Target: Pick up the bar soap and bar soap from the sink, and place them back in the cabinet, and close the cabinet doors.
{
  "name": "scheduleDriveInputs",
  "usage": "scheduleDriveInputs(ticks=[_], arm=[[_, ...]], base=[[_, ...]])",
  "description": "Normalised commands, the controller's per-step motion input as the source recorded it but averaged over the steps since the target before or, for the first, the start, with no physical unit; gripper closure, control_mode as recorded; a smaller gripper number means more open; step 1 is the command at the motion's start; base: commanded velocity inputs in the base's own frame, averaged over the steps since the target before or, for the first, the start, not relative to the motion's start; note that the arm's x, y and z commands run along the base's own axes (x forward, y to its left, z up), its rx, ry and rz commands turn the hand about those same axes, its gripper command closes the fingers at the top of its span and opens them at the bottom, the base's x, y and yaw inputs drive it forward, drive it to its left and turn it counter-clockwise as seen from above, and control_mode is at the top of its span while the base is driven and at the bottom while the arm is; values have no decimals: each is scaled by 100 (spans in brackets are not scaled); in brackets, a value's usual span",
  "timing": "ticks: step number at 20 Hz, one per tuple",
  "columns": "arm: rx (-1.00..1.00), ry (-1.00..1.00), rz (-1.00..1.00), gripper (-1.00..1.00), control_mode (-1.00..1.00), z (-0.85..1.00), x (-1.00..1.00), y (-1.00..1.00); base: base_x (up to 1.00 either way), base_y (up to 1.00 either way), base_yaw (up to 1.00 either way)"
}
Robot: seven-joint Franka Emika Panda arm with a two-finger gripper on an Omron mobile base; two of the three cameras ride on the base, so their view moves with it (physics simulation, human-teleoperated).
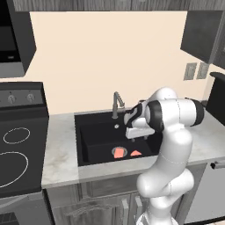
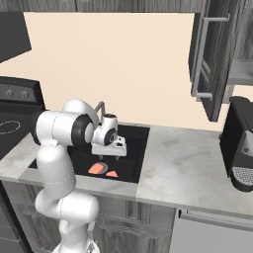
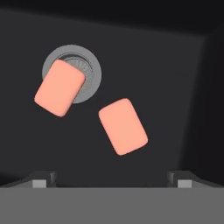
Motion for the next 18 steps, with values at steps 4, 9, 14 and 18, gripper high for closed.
scheduleDriveInputs(ticks=[4, 9, 14, 18], arm=[[0, 0, 0, -100, -100, -14, 2, 0], [0, 0, 0, -100, -100, -15, 3, 0], [0, 0, 0, -100, -100, -15, 4, 0], [0, 0, 1, -100, -100, -17, 6, 0]], base=[[0, 0, 0], [0, 0, 0], [0, 0, 0], [0, 0, 0]])
